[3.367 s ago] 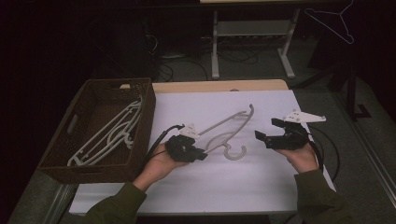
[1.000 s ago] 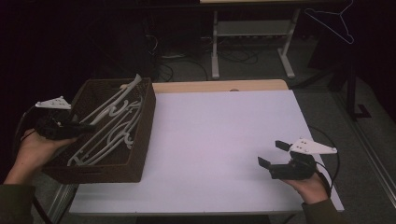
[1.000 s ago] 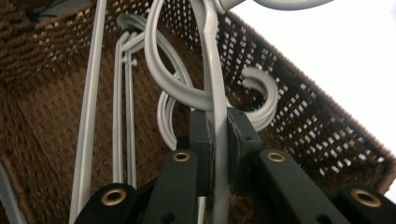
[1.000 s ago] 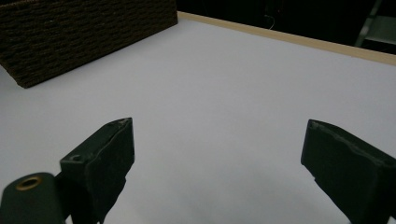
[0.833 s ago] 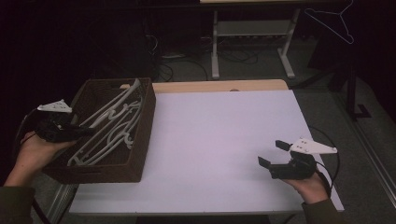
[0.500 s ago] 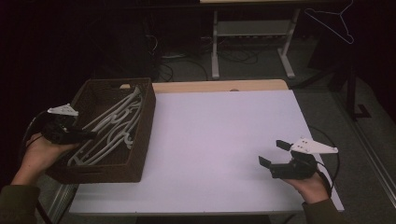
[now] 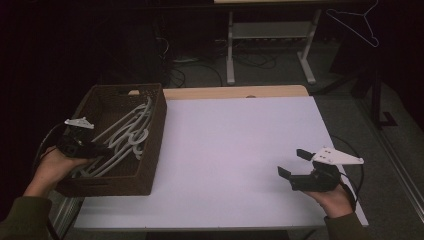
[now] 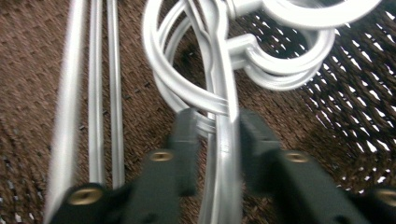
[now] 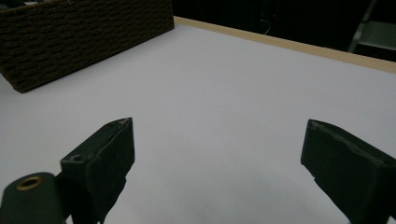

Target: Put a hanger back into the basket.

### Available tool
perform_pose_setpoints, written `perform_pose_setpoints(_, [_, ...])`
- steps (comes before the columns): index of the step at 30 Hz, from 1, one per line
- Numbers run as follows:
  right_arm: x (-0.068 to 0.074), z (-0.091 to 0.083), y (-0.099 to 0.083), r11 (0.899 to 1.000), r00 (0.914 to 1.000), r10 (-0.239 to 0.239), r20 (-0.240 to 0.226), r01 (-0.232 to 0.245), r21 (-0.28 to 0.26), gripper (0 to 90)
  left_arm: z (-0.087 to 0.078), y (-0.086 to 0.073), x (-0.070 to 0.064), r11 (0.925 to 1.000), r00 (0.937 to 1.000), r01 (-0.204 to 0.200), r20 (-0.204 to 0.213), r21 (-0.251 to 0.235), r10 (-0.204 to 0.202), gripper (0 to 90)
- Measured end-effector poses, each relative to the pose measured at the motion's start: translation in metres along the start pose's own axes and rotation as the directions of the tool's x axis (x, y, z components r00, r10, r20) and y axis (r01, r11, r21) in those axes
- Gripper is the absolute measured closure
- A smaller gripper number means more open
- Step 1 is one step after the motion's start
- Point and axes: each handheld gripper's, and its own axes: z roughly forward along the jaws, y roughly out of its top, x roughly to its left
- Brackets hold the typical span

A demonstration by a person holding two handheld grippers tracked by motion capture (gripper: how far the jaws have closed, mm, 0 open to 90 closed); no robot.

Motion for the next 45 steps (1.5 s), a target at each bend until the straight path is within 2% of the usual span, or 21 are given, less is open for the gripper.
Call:
perform_pose_setpoints(2, [0.0,0.0,0.0,1.0,1.0,0.001,-0.001,-0.001,-0.001,9.2,-0.002,0.001,0.002,0.9998,1.0,0.004,-0.004,-0.022,-0.004,53.1])
perform_pose_setpoints(7, [0.0,-0.001,0.0,1.0,1.0,0.001,0.001,-0.001,-0.003,9.2,-0.005,0.005,-0.002,0.9964,0.9999,0.016,0.006,-0.084,-0.016,45.8])
perform_pose_setpoints(8, [0.0,-0.001,0.0,1.0,1.0,0.001,0.001,-0.001,-0.003,9.2,-0.005,0.005,-0.004,0.9962,0.9999,0.016,0.006,-0.086,-0.015,48.1])
perform_pose_setpoints(9, [0.0,-0.001,0.0,1.0,1.0,0.001,0.002,-0.001,-0.002,9.2,-0.004,0.006,-0.005,0.9962,0.9999,0.01,0.01,-0.086,-0.009,55.0])
perform_pose_setpoints(11, [0.0,-0.001,0.0,1.0,1.0,0.002,0.002,-0.002,-0.002,9.2,0.001,0.007,-0.005,0.9984,0.9999,0.007,0.016,-0.056,-0.006,75.4])
perform_pose_setpoints(12, [0.0,-0.001,0.0,1.0,1.0,0.005,0.002,-0.005,0.001,9.2,0.003,0.008,-0.006,0.9978,0.9994,0.018,0.032,-0.063,-0.016,82.7])
perform_pose_setpoints(15, [0.0,-0.002,-0.001,1.0,1.0,0.005,0.003,-0.005,0.0,9.2,0.011,0.01,-0.008,0.9999,0.9998,0.009,0.019,-0.014,-0.009,85.3])
perform_pose_setpoints(18, [0.0,-0.003,0.0,1.0,1.0,0.003,0.006,-0.003,-0.005,9.2,0.012,0.011,-0.008,0.9994,0.9999,0.013,0.009,-0.033,-0.012,84.4])
perform_pose_setpoints(20, [0.0,-0.003,0.001,1.0,1.0,0.003,0.005,-0.003,-0.005,9.2,0.01,0.012,-0.008,0.9981,0.9999,0.009,-0.011,-0.062,-0.01,67.7])
perform_pose_setpoints(22, [0.0,-0.003,0.001,1.0,1.0,0.002,0.004,-0.002,-0.006,9.3,0.005,0.014,-0.01,0.9941,0.9998,0.018,-0.003,-0.107,-0.019,58.4])
perform_pose_setpoints(25, [0.001,-0.003,0.002,1.0,1.0,0.002,0.002,-0.002,-0.013,9.3,-0.005,0.019,-0.016,0.9792,0.9992,0.031,0.03,-0.201,-0.026,49.1])
perform_pose_setpoints(28, [0.003,-0.003,0.006,1.0,1.0,-0.001,-0.002,0.001,-0.022,9.3,-0.012,0.027,-0.029,0.9577,0.998,0.022,0.063,-0.287,-0.004,41.6])
perform_pose_setpoints(29, [0.003,-0.003,0.007,1.0,1.0,-0.004,-0.002,0.004,-0.025,9.3,-0.013,0.029,-0.035,0.9464,0.9971,0.028,0.076,-0.322,-0.004,40.3])
perform_pose_setpoints(30, [0.004,-0.004,0.008,1.0,1.0,-0.002,-0.006,0.002,-0.025,9.3,-0.014,0.032,-0.039,0.9404,0.9961,0.019,0.087,-0.34,0.011,40.1])
perform_pose_setpoints(32, [0.004,-0.003,0.011,0.999,0.9999,-0.012,-0.007,0.011,-0.038,9.3,-0.015,0.038,-0.05,0.9212,0.9921,0.022,0.122,-0.389,0.028,36.4])
perform_pose_setpoints(34, [0.005,-0.002,0.015,0.999,0.9999,-0.008,-0.011,0.007,-0.044,9.3,-0.015,0.043,-0.061,0.905,0.9889,0.011,0.139,-0.425,0.054,34.3])
perform_pose_setpoints(35, [0.005,-0.002,0.018,0.999,0.9998,-0.012,-0.012,0.012,-0.051,9.3,-0.014,0.046,-0.067,0.9004,0.9874,0.005,0.145,-0.435,0.064,32.3])
perform_pose_setpoints(36, [0.005,-0.001,0.02,0.998,0.9998,-0.015,-0.014,0.014,-0.055,9.3,-0.013,0.048,-0.075,0.8897,0.9855,0.0,0.151,-0.457,0.077,30.8])
perform_pose_setpoints(37, [0.006,0.0,0.023,0.998,0.9997,-0.013,-0.018,0.012,-0.06,9.3,-0.012,0.05,-0.079,0.8842,0.984,-0.005,0.155,-0.467,0.088,29.3])
perform_pose_setpoints(40, [0.005,0.002,0.029,0.997,0.9995,-0.011,-0.03,0.009,-0.072,9.2,-0.007,0.056,-0.098,0.8567,0.9759,-0.009,0.182,-0.516,0.12,25.5])
perform_pose_setpoints(45, [0.004,0.005,0.042,0.994,0.9988,-0.017,-0.046,0.012,-0.112,8.5,0.009,0.063,-0.123,0.841,0.9638,-0.037,0.203,-0.54,0.173,18.3])
